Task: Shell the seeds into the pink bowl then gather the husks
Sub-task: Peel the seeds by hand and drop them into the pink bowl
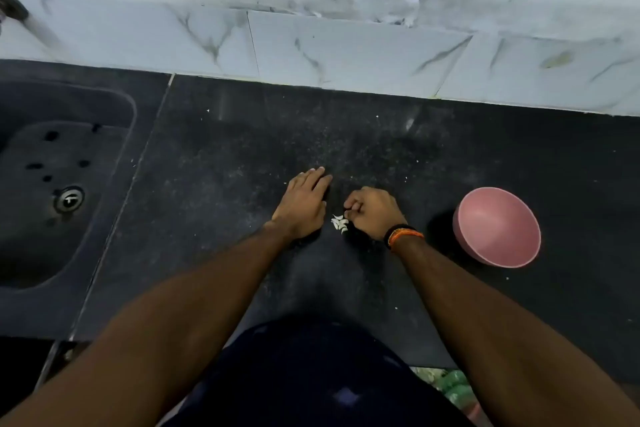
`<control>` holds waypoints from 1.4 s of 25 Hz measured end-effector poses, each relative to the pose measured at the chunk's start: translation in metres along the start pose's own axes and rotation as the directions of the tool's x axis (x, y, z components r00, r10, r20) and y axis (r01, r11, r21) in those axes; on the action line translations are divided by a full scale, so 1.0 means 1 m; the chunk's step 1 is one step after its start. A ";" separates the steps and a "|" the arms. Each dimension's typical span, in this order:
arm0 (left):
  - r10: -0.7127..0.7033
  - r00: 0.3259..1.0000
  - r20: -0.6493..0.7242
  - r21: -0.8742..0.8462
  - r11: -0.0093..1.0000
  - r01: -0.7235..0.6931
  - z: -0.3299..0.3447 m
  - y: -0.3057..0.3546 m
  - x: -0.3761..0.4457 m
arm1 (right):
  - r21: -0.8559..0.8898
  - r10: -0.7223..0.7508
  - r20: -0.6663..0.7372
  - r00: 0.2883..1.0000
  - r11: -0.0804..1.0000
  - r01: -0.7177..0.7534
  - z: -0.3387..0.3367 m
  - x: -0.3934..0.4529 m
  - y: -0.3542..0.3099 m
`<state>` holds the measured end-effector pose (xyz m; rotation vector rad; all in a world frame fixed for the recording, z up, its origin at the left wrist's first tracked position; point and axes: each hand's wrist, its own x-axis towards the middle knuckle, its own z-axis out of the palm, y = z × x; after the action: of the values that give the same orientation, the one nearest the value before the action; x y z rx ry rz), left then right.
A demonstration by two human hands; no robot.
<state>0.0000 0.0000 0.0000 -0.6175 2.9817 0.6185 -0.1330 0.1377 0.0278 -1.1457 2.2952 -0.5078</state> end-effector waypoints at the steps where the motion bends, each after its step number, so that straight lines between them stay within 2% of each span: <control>1: 0.003 1.000 -0.013 -0.006 1.000 -0.003 0.001 -0.001 0.000 | 0.009 0.004 0.028 1.000 1.000 -0.004 0.001 0.001 0.001; 6: 0.002 0.997 -0.071 -0.069 0.998 -0.007 0.005 -0.005 -0.002 | -0.053 -0.024 0.034 0.999 0.998 0.026 0.000 0.006 0.004; 12: -0.025 0.986 -0.167 -0.173 0.985 -0.004 0.004 -0.006 0.003 | -0.207 -0.167 0.057 0.984 0.963 0.175 0.006 0.022 0.006; 16: -0.024 0.980 -0.196 -0.208 0.978 -0.017 0.005 -0.010 0.010 | -0.260 -0.143 0.018 0.990 0.955 0.142 0.011 0.031 0.004; 18: -0.059 0.983 -0.173 -0.288 0.958 0.007 0.003 -0.011 0.017 | -0.175 -0.072 -0.048 0.996 0.982 0.063 0.016 0.037 0.002; 21: -0.163 0.982 -0.093 -0.574 0.815 0.081 -0.004 -0.006 0.027 | 0.190 0.155 -0.197 0.968 0.975 -0.117 0.023 0.045 -0.001; 23: -0.230 0.972 -0.040 -0.732 0.669 0.128 -0.010 -0.002 0.032 | 0.425 0.282 -0.203 0.937 0.888 -0.175 0.024 0.050 -0.006; 26: -0.302 0.953 -0.001 -0.867 0.475 0.149 -0.013 0.004 0.034 | 0.667 0.351 -0.136 0.926 0.724 -0.177 0.022 0.048 -0.014; 29: -0.365 0.931 0.013 -0.922 0.356 0.152 -0.015 0.006 0.031 | 0.745 0.331 -0.129 0.935 0.654 -0.129 0.021 0.040 -0.017; 35: -0.398 0.917 0.039 -0.952 0.264 0.155 -0.019 0.012 0.023 | 0.767 0.314 -0.157 0.936 0.636 -0.084 0.017 0.026 -0.026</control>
<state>-0.0247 -0.0061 0.0196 -1.2540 2.1429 2.4347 -0.1201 0.1000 0.0209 -0.3968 2.0165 -1.4441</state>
